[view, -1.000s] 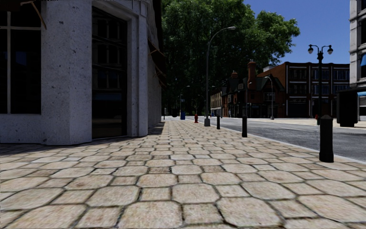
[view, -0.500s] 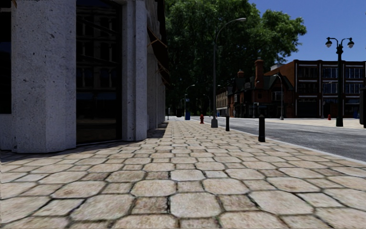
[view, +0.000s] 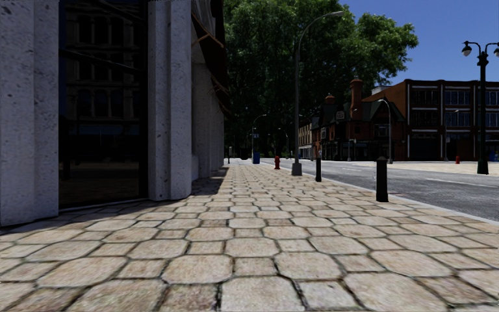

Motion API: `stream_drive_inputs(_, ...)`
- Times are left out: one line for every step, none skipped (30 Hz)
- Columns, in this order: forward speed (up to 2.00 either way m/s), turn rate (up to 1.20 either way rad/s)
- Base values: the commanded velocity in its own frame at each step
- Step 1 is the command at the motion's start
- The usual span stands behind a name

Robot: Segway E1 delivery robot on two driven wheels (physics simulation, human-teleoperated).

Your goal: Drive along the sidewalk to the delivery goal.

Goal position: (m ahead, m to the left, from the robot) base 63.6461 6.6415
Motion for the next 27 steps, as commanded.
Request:
stream_drive_inputs(2.00, 0.00)
stream_drive_inputs(2.00, 0.00)
stream_drive_inputs(2.00, 0.05)
stream_drive_inputs(2.00, 0.13)
stream_drive_inputs(2.00, 0.17)
stream_drive_inputs(2.00, 0.17)
stream_drive_inputs(2.00, 0.20)
stream_drive_inputs(2.00, 0.23)
stream_drive_inputs(2.00, 0.23)
stream_drive_inputs(2.00, 0.23)
stream_drive_inputs(2.00, 0.23)
stream_drive_inputs(2.00, 0.23)
stream_drive_inputs(2.00, 0.00)
stream_drive_inputs(2.00, 0.00)
stream_drive_inputs(2.00, 0.00)
stream_drive_inputs(2.00, 0.00)
stream_drive_inputs(2.00, 0.00)
stream_drive_inputs(2.00, 0.00)
stream_drive_inputs(2.00, 0.00)
stream_drive_inputs(2.00, 0.00)
stream_drive_inputs(2.00, 0.00)
stream_drive_inputs(2.00, 0.00)
stream_drive_inputs(2.00, 0.00)
stream_drive_inputs(2.00, 0.00)
stream_drive_inputs(2.00, 0.00)
stream_drive_inputs(2.00, 0.00)
stream_drive_inputs(2.00, 0.00)
